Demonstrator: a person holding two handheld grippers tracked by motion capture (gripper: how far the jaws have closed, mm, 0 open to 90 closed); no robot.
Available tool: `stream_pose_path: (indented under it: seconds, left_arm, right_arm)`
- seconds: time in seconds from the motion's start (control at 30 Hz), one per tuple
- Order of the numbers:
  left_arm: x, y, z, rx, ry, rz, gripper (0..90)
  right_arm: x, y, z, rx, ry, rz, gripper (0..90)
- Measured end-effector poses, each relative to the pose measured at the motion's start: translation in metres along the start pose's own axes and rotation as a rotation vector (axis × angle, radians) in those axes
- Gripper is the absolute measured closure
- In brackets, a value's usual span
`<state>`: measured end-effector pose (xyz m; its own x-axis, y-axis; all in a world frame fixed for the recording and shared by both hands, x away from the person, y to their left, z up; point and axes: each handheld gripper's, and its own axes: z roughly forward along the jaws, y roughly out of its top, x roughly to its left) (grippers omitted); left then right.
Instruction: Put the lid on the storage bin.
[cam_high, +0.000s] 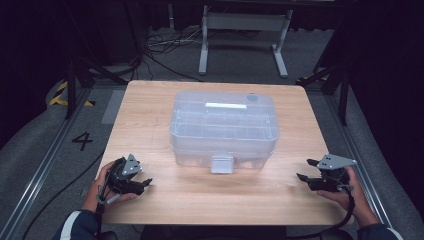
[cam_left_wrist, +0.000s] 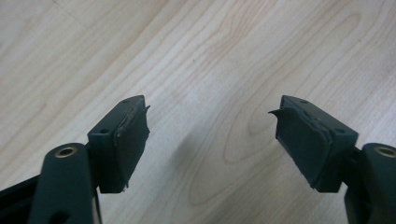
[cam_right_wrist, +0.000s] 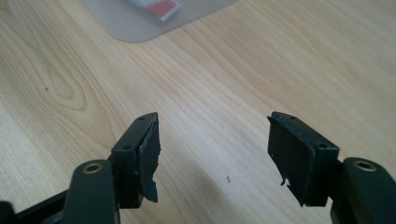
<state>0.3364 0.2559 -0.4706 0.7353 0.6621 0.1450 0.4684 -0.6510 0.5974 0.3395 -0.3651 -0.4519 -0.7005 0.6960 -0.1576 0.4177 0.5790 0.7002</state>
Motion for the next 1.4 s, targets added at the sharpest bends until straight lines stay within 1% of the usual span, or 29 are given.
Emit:
stream_pose_path:
  seconds: [0.07, 0.1, 0.17, 0.2, 0.23, 0.27, 0.3, 0.33, 0.37, 0.4, 0.43, 0.47, 0.5, 0.6, 1.1, 1.4]
  left_arm:
    - [0.001, -0.006, 0.002, 0.014, -0.012, -0.019, 23.6]
    - [0.001, -0.008, 0.002, 0.011, -0.015, -0.025, 23.2]
    - [0.003, -0.012, 0.002, -0.004, -0.032, -0.047, 22.8]
    - [0.004, -0.015, 0.002, -0.014, -0.038, -0.067, 21.9]
    - [0.005, -0.017, 0.002, -0.014, -0.038, -0.086, 21.1]
    - [0.005, -0.017, 0.002, -0.014, -0.038, -0.086, 19.4]
    - [0.004, -0.019, 0.002, -0.023, -0.032, -0.115, 16.8]
    - [0.004, -0.019, 0.003, -0.026, -0.025, -0.124, 16.8]
    - [0.004, -0.021, 0.003, -0.038, -0.022, -0.150, 15.6]
    - [0.004, -0.023, 0.004, -0.049, -0.020, -0.167, 15.6]
    - [0.004, -0.025, 0.005, -0.063, -0.033, -0.185, 15.5]
    - [0.005, -0.027, 0.005, -0.074, -0.040, -0.202, 15.5]
    - [0.005, -0.030, 0.006, -0.091, -0.051, -0.220, 14.3]
    - [0.006, -0.030, 0.006, -0.090, -0.050, -0.216, 14.3]
    - [0.006, -0.030, 0.006, -0.091, -0.051, -0.216, 14.2]
    - [0.006, -0.030, 0.006, -0.093, -0.049, -0.214, 14.2]
  right_arm:
    - [-0.003, -0.009, 0.001, -0.008, 0.003, 0.041, 33.2]
    - [-0.005, -0.014, 0.001, -0.003, -0.001, 0.059, 33.1]
    - [-0.007, -0.021, 0.001, -0.014, 0.006, 0.087, 32.1]
    - [-0.008, -0.024, 0.001, -0.021, 0.009, 0.105, 31.2]
    - [-0.009, -0.028, 0.002, -0.017, 0.007, 0.118, 30.8]
    - [-0.009, -0.028, 0.002, -0.017, 0.007, 0.118, 30.8]
    - [-0.010, -0.035, 0.004, -0.006, -0.001, 0.144, 28.6]
    - [-0.010, -0.035, 0.004, -0.006, -0.001, 0.144, 28.6]
    - [-0.011, -0.037, 0.006, -0.001, 0.003, 0.155, 28.1]
    - [-0.011, -0.044, 0.009, 0.000, -0.016, 0.165, 23.9]
    - [-0.012, -0.047, 0.009, -0.012, -0.008, 0.196, 23.6]
    - [-0.012, -0.047, 0.009, -0.012, -0.008, 0.196, 23.6]
    - [-0.015, -0.050, 0.009, -0.023, 0.000, 0.236, 23.1]
    - [-0.016, -0.050, 0.010, -0.020, -0.002, 0.233, 21.5]
    - [-0.014, -0.048, 0.013, -0.017, -0.021, 0.248, 20.3]
    - [-0.014, -0.047, 0.013, -0.014, -0.020, 0.249, 20.3]
